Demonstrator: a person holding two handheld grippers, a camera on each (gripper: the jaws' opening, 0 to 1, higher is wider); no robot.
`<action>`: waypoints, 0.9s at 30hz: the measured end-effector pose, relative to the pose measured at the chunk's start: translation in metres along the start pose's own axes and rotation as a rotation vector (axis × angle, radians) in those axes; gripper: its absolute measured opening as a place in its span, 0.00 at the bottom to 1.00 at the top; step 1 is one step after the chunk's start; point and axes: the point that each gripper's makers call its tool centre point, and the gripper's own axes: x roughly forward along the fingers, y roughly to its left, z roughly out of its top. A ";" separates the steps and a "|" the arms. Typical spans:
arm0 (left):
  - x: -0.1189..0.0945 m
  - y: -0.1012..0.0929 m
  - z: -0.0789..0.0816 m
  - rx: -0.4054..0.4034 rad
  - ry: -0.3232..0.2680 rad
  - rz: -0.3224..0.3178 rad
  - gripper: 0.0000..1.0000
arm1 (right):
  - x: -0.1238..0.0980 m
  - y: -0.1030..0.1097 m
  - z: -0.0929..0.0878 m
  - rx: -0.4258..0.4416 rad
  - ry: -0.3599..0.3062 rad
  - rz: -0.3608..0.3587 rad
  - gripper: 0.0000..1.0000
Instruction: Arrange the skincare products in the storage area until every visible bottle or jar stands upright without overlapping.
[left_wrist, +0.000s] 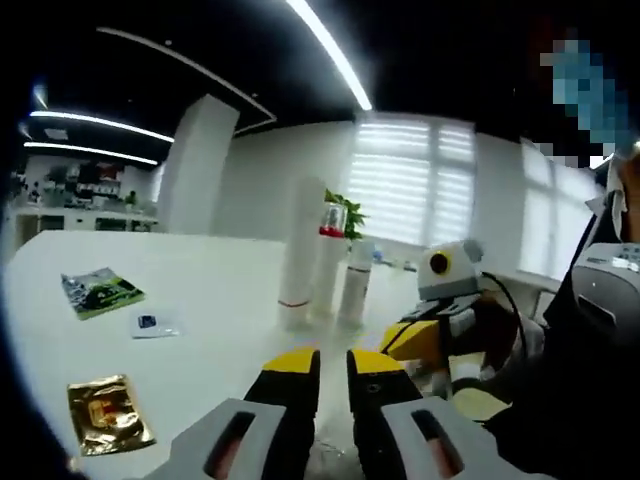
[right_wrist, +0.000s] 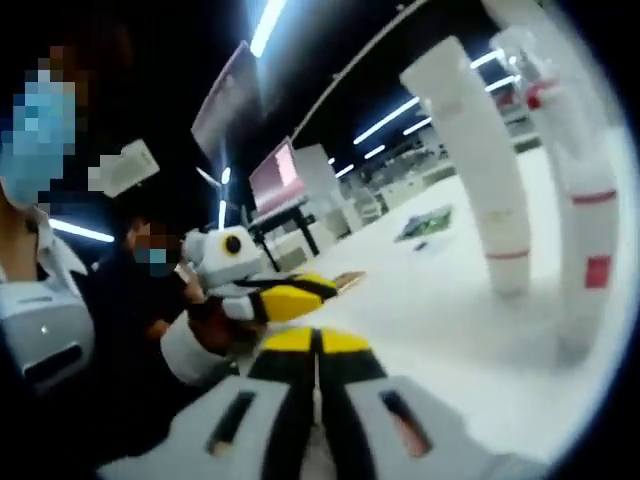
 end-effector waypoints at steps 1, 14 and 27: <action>-0.001 0.002 0.000 0.001 0.000 0.006 0.11 | 0.000 -0.005 0.001 -0.039 0.010 -0.039 0.00; -0.013 0.012 0.002 0.003 0.008 0.035 0.16 | 0.000 -0.007 0.005 -0.148 0.023 -0.061 0.01; -0.020 0.003 -0.017 0.048 0.126 -0.030 0.42 | 0.002 0.002 -0.014 -0.267 0.105 -0.034 0.39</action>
